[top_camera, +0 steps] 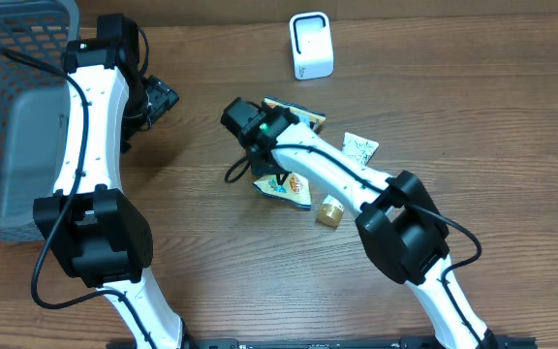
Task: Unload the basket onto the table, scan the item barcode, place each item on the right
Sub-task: 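Grasp the yellow snack bag with the right gripper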
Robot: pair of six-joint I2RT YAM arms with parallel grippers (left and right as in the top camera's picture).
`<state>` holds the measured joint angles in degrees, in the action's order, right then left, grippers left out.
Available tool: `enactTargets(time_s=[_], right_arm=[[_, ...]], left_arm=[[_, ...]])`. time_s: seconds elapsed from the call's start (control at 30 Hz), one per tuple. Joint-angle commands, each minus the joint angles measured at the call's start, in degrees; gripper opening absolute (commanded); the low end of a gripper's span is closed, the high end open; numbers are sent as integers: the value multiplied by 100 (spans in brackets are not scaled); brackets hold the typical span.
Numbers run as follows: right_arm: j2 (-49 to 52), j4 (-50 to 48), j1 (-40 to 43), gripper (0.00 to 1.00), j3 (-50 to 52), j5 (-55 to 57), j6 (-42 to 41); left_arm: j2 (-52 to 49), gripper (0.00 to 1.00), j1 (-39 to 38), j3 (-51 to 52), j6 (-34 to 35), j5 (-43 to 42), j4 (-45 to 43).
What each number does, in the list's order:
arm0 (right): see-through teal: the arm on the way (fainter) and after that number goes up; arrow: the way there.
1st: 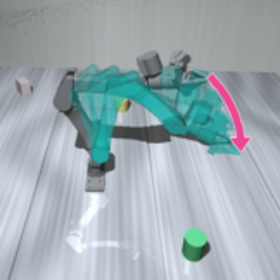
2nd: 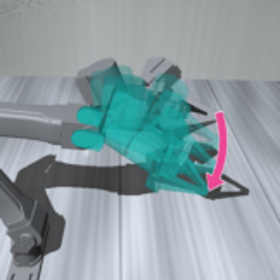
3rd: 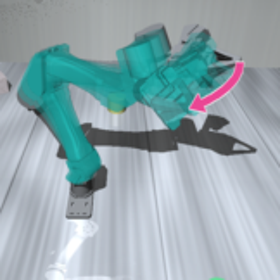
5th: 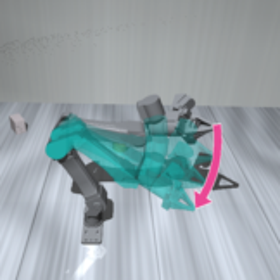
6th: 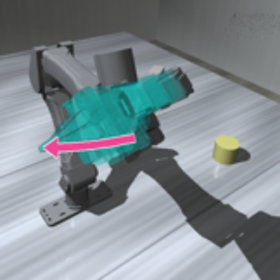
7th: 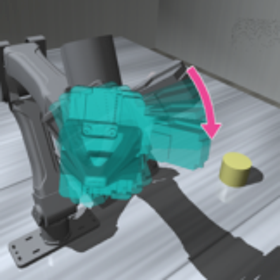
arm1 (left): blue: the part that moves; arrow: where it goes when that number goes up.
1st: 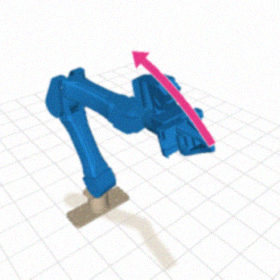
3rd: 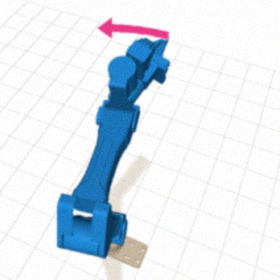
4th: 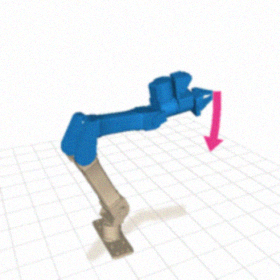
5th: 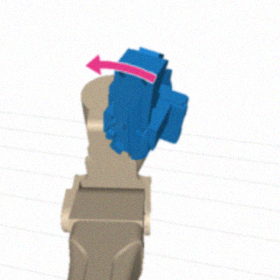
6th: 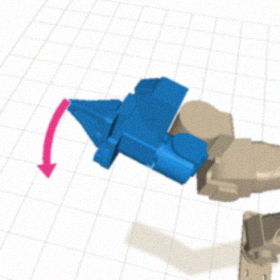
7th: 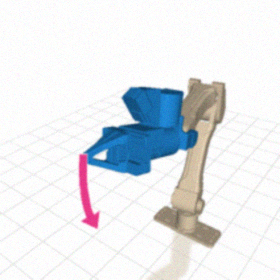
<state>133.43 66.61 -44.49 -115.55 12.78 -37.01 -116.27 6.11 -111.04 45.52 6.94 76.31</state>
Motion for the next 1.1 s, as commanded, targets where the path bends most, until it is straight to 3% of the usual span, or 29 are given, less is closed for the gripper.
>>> enactTargets(time_s=[0.0, 0.17, 0.27, 0.47, 0.57, 0.6, 0.77, 0.87, 1.07], right_arm=[[-632, 216, 293, 4, -595, -1652, 417], [-953, 494, 640, 4, -579, -4426, 1480], [-951, 385, 680, 4, -37, -5884, 1891], [-951, -994, 691, 4, 1825, -7890, 1838], [-951, -1690, 933, 7, 2704, -7803, 1447], [-951, -1707, 1032, 14, 2798, -7552, 1421], [-981, -763, 1749, 37, 2505, -5370, 1458], [-1016, 195, 2184, 55, 1631, -3659, 1545], [-1027, 1255, 2223, 57, 345, -3008, 1818]], left_arm=[[31, 100, -13, -66, 76, 118, 17], [31, 100, -13, -66, 76, 116, 17], [31, 100, -13, -66, 76, 116, 15], [31, 100, -13, -66, 76, 116, 17], [31, 100, -13, -66, 76, 116, 17], [31, 100, -13, -66, 76, 114, 17], [31, 100, -13, -66, 74, 116, 35], [31, 100, -13, -66, 76, 116, 33], [31, 100, -13, -66, 72, 116, 44]])
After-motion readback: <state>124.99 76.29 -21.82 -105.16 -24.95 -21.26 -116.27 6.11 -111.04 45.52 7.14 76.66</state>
